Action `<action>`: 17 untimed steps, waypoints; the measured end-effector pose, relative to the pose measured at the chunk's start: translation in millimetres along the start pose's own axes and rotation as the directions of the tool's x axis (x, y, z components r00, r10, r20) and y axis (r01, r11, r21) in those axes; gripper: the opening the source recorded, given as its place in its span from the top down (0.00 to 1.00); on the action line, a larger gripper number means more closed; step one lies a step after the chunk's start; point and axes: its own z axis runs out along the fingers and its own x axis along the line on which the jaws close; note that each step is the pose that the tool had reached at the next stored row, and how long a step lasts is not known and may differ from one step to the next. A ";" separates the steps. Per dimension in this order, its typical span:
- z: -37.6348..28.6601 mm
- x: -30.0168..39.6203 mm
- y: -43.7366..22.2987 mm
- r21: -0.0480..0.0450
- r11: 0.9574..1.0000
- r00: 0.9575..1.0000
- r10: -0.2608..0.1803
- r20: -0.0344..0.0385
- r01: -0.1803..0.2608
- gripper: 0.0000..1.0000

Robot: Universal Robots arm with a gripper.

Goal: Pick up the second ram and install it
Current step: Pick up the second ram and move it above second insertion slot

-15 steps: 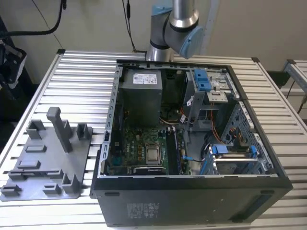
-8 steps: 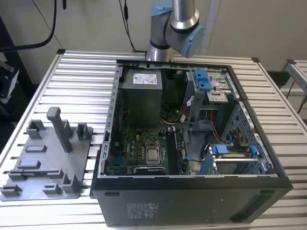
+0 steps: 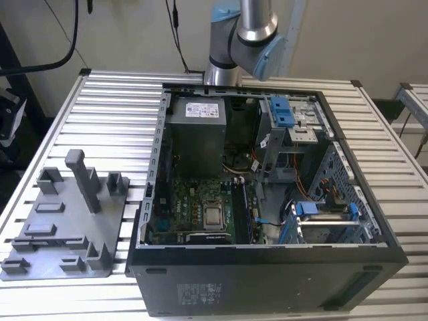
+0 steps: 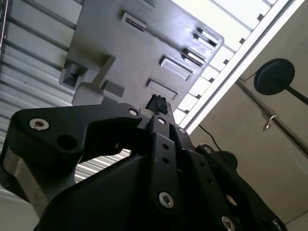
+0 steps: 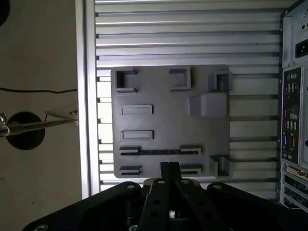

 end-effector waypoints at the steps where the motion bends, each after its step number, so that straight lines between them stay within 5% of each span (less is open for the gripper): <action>1: 0.0 0.0 0.0 0.000 1.000 1.000 0.000 0.000 0.000 0.89; 17: -0.1 0.1 0.0 0.001 1.000 1.000 -0.008 -0.001 0.008 0.89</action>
